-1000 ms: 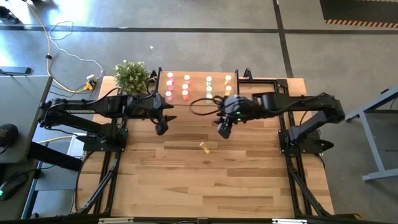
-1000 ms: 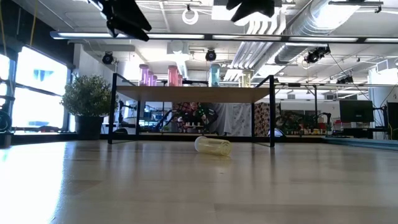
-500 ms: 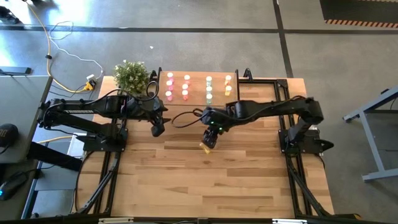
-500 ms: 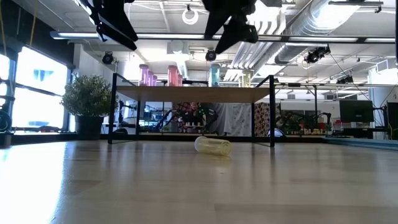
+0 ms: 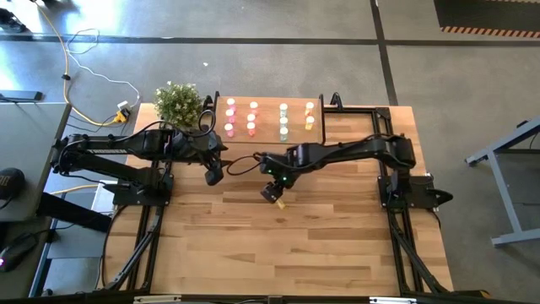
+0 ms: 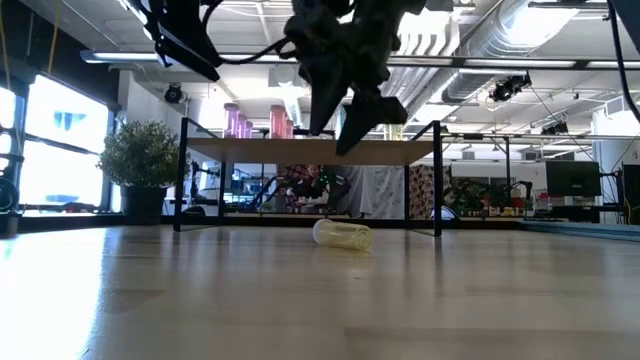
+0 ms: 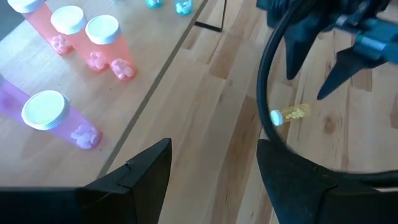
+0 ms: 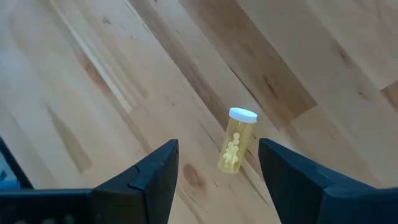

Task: Pick and place medicine bottles onto shelf by color
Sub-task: Put the yellow pill bottle on the shelf aligned with the other yellow pill bottles

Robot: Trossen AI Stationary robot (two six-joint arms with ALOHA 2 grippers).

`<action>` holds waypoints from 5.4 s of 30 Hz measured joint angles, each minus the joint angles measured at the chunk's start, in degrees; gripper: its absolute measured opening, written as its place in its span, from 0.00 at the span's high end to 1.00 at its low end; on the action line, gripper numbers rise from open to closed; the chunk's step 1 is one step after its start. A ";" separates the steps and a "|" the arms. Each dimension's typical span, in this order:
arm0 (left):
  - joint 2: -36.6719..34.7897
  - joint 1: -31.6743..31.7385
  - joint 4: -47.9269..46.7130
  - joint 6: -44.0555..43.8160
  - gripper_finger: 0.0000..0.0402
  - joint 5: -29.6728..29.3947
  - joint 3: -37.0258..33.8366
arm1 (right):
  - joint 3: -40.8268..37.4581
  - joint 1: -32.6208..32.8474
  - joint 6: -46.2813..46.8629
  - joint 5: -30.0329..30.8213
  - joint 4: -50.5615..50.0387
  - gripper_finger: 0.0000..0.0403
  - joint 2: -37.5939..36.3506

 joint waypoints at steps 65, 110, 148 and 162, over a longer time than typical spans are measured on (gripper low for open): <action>0.01 -0.01 -0.60 1.49 0.43 0.05 -0.04 | -6.30 4.22 11.61 2.98 4.31 0.61 9.36; 0.02 0.00 -0.38 2.45 0.43 -0.11 -0.04 | -6.19 -0.31 8.19 1.55 10.18 0.64 10.56; -3.35 0.00 0.19 2.56 0.43 -3.60 -0.07 | 19.72 0.38 -3.86 17.28 -24.41 0.74 9.95; -3.54 0.00 0.20 4.01 0.43 -3.61 -0.06 | 21.92 0.23 -1.16 34.72 -40.38 0.74 -0.80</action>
